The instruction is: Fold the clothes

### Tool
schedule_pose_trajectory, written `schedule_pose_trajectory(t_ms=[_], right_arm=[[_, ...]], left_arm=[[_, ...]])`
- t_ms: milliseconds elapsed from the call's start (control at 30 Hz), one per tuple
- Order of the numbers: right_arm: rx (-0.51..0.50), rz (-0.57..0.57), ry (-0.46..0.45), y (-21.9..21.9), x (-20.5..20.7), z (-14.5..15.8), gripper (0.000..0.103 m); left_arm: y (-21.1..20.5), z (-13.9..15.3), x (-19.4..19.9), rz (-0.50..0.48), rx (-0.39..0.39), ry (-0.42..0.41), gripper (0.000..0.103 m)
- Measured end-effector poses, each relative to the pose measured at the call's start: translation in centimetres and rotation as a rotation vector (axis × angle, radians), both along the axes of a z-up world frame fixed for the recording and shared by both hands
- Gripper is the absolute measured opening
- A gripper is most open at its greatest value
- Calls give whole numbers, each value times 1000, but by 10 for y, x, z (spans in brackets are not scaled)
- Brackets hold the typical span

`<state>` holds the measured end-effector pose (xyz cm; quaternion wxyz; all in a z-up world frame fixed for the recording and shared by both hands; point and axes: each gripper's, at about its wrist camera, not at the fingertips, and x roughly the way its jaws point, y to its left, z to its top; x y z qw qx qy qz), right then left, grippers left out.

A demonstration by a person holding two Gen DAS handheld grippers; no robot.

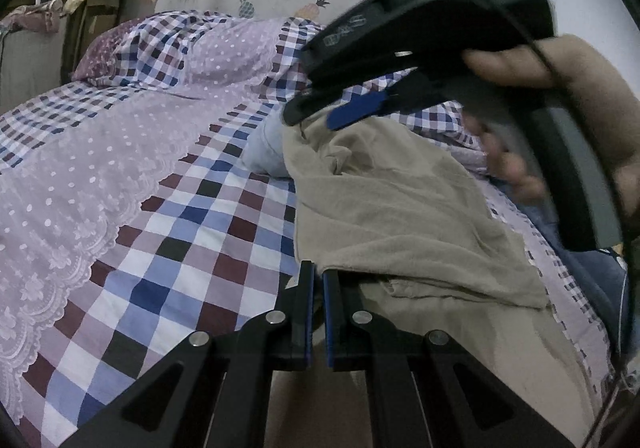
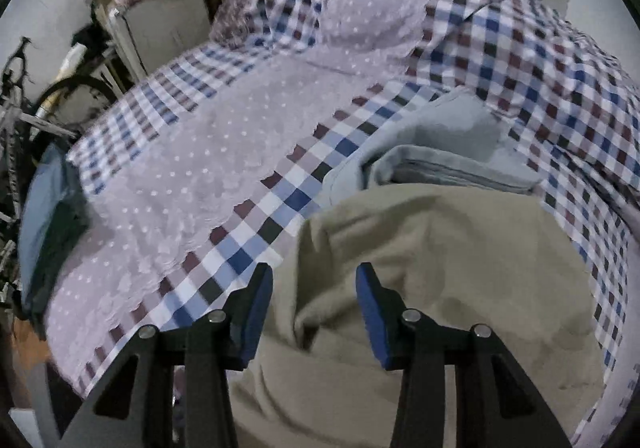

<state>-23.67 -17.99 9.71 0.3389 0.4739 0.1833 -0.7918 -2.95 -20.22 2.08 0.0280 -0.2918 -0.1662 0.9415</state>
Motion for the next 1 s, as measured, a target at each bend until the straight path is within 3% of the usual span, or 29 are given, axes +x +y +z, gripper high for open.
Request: schedule_pose_trajectory(t_ms=[233,367,567,633,1000], right_arm=[[59,-8,-9,-31,-15,-24,33],[45,-29,24,-31,-25,-13,1],[-70,-85,115,-15,-45,38,0],[-60,-90,131,-15,-55,47,0],[112,-77,142,-43,-75,-21,0]], left_arm=[[-2,-2,-3,6,25,-9,3],[-5,-2,-1,25,34,-1,3],[-9,0,-3,86,24,-5,3],[-9,0,-5,103,22,-13,3],[-14,-8,-4,128,33,-98,3]])
